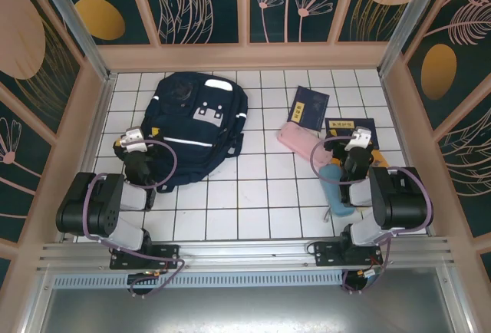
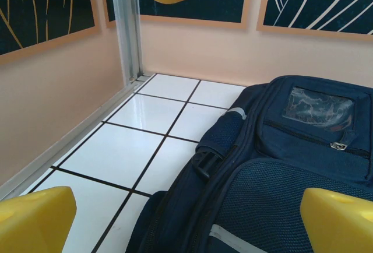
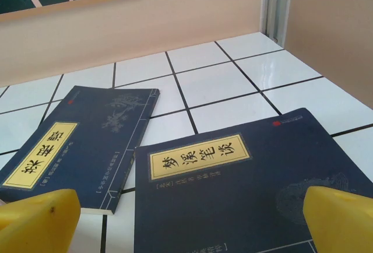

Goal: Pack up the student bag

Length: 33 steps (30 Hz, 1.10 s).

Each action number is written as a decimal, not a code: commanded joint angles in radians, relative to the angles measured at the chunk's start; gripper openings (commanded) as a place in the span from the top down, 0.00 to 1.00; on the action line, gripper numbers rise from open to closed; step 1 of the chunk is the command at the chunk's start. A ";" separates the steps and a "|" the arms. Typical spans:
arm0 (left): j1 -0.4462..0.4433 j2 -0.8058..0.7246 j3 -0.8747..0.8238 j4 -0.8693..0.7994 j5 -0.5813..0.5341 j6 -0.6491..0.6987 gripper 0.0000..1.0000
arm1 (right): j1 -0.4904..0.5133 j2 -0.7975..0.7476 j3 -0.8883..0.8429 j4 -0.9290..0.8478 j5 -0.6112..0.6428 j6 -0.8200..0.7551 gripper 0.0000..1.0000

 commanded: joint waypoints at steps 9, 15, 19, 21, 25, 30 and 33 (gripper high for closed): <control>0.003 -0.005 0.015 0.005 -0.007 -0.011 0.01 | -0.007 0.009 0.019 0.053 0.006 -0.013 0.01; 0.003 -0.005 0.014 0.006 -0.007 -0.011 0.01 | -0.008 0.010 0.018 0.053 0.006 -0.013 0.01; 0.004 -0.005 0.014 0.007 -0.006 -0.013 0.01 | -0.008 0.009 0.019 0.051 0.006 -0.012 0.01; 0.004 -0.005 0.015 0.006 -0.007 -0.011 0.01 | -0.008 0.010 0.018 0.052 0.006 -0.012 0.01; 0.006 -0.002 0.021 -0.004 -0.003 -0.014 0.01 | -0.008 0.010 0.020 0.052 0.006 -0.013 0.01; 0.005 -0.007 0.011 0.011 -0.005 -0.013 0.01 | -0.009 0.009 0.018 0.052 0.006 -0.013 0.01; 0.006 -0.032 0.005 -0.007 -0.051 -0.035 0.01 | -0.004 -0.021 0.028 0.010 0.013 -0.017 0.01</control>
